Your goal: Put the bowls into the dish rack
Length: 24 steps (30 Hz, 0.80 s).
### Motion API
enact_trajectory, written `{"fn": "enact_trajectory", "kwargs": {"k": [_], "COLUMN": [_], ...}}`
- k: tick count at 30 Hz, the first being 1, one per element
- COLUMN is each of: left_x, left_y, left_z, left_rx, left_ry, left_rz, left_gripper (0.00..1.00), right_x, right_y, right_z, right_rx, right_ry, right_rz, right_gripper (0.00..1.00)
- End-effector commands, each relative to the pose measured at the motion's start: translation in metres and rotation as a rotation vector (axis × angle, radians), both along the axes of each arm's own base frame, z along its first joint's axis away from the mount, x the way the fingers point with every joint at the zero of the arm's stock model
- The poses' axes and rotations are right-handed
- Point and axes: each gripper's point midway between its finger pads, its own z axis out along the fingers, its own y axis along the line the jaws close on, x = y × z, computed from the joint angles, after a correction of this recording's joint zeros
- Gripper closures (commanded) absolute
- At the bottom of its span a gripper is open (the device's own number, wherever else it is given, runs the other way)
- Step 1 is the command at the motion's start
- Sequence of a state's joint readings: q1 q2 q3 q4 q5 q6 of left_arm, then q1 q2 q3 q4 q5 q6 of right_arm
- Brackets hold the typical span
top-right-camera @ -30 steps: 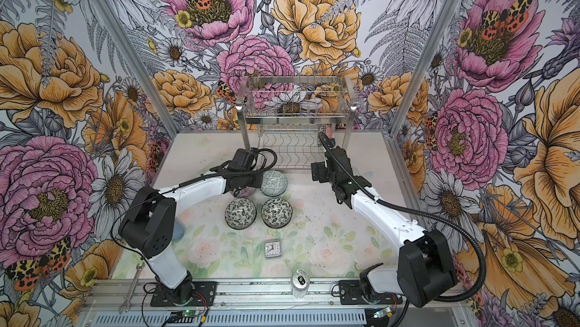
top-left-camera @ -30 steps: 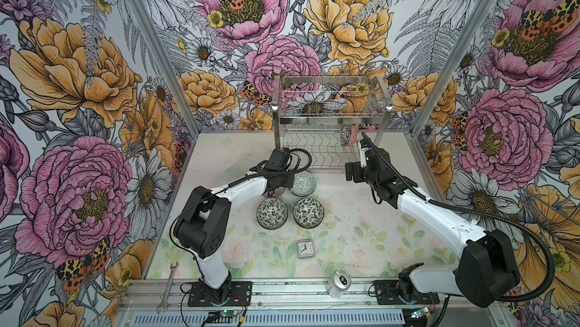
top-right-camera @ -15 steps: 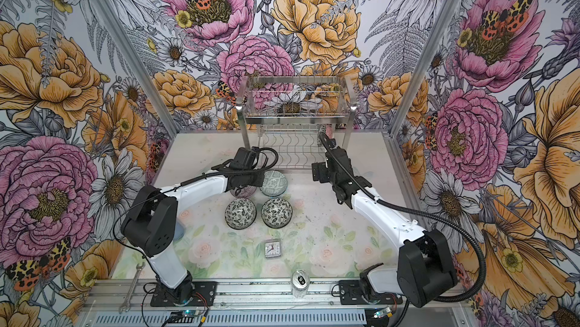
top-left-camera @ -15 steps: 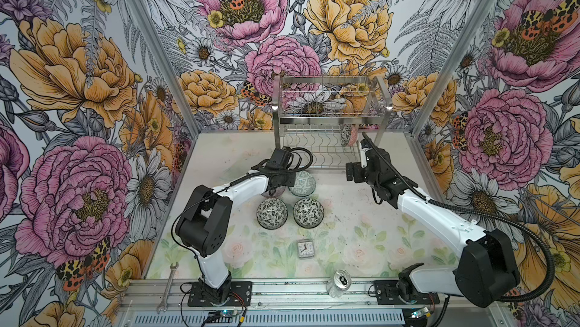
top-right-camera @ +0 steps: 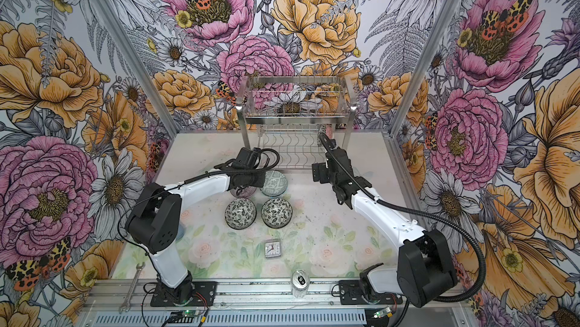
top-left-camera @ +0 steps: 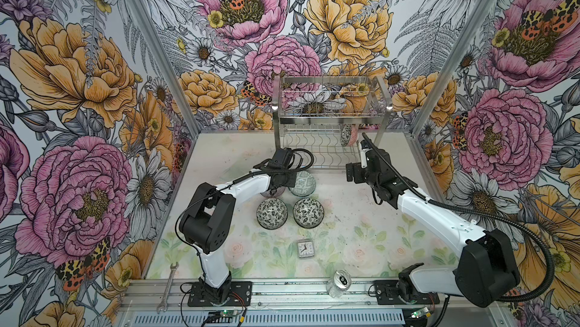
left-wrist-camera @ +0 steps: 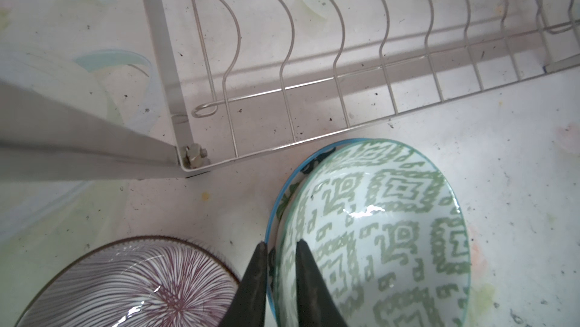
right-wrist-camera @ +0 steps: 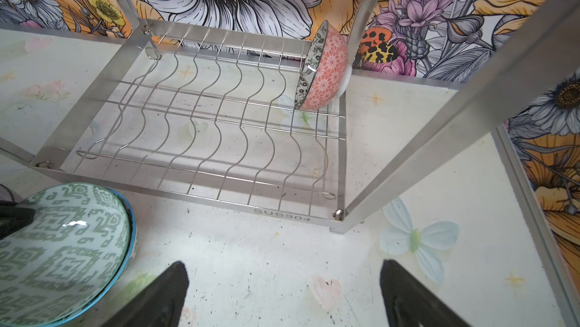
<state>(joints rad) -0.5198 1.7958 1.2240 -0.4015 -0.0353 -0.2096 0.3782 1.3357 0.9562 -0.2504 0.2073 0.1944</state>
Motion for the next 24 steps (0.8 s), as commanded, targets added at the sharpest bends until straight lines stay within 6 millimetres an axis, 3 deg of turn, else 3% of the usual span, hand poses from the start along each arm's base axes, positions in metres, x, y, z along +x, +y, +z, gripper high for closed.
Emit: {"fn": "enact_trajectory", "kwargs": {"k": [1, 9, 14, 15, 16, 24], "left_x": [0.004, 0.004, 0.004, 0.004, 0.004, 0.004], "left_y": [-0.006, -0.004, -0.005, -0.005, -0.005, -0.006], "left_z": [0.003, 0.004, 0.005, -0.010, -0.012, -0.019], "left_rx": [-0.005, 0.001, -0.003, 0.014, 0.014, 0.019], "left_ry": [-0.006, -0.004, -0.002, 0.028, 0.034, 0.047], "left_rz": [-0.006, -0.004, -0.005, -0.007, -0.006, -0.005], "left_gripper": [0.86, 0.94, 0.87, 0.85, 0.84, 0.84], "right_x": [0.001, 0.002, 0.001, 0.001, 0.000, 0.000], "right_y": [-0.001, -0.001, -0.002, -0.002, -0.002, -0.005], "right_z": [0.009, 0.010, 0.011, 0.011, 0.010, 0.008], "right_rx": [0.033, 0.036, 0.035, 0.035, 0.035, 0.033], "right_ry": [-0.027, -0.029, -0.031, -0.032, -0.032, -0.027], "right_rz": [-0.008, -0.007, -0.010, -0.008, -0.011, -0.018], "right_gripper": [0.03, 0.03, 0.03, 0.03, 0.03, 0.03]}}
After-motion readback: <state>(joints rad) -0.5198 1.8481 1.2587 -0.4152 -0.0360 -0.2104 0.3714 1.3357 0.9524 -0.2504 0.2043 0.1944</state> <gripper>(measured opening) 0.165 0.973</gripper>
